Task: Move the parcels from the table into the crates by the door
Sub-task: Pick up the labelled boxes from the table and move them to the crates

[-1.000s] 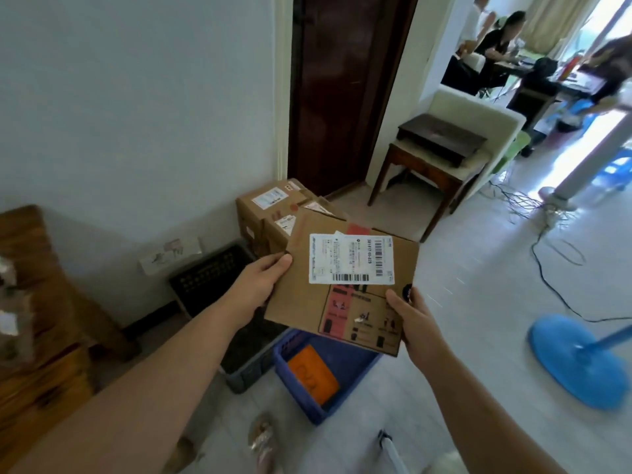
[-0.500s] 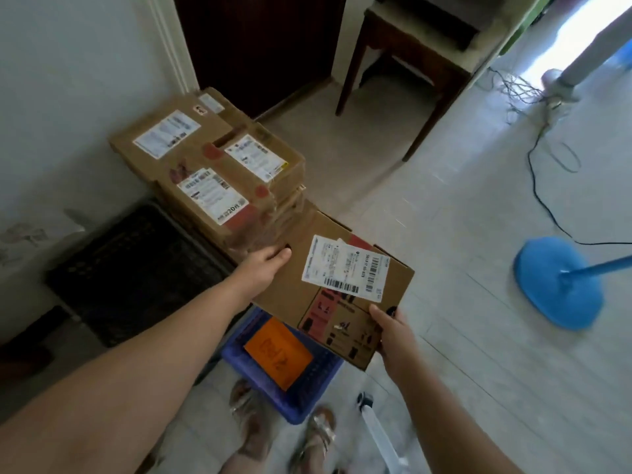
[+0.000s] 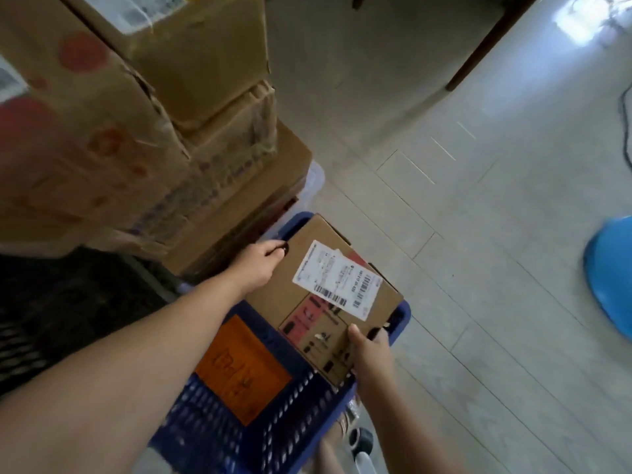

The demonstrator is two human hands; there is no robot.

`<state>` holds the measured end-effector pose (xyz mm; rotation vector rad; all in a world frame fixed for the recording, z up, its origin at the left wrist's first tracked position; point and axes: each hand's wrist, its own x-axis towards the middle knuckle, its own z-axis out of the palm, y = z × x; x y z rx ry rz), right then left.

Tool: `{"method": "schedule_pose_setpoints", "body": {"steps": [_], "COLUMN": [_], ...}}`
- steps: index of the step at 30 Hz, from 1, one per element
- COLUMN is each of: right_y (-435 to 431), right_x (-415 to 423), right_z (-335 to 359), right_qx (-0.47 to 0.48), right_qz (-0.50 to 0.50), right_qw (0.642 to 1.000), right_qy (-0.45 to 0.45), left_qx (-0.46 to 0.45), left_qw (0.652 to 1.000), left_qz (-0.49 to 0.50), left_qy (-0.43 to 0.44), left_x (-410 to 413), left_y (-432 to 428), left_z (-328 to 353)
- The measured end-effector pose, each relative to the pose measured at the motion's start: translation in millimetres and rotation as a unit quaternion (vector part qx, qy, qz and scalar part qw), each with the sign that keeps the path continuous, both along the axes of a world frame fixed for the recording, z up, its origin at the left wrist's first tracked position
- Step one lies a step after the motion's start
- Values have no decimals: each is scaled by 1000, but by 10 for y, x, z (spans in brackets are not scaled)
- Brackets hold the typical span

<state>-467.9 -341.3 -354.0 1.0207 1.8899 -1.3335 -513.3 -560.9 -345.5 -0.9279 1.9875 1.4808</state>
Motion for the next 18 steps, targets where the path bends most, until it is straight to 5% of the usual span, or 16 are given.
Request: {"method": "schedule_pose_setpoints", "body": {"steps": [12,18], "right_y": [-26,10], "right_x": [-165,-169], "right_z": [-801,-835], "right_qx": [34,28], "right_qz": [14,55], "right_qw": [996,994], "right_qy": [-79,-86], "left_qx": [-120,-145], "left_qw": [988,987], "left_qz": [-47,-40], "left_qy": [-86,-49], "left_x": [142,222], "left_y": [289,333], "left_z": [-851,-938]}}
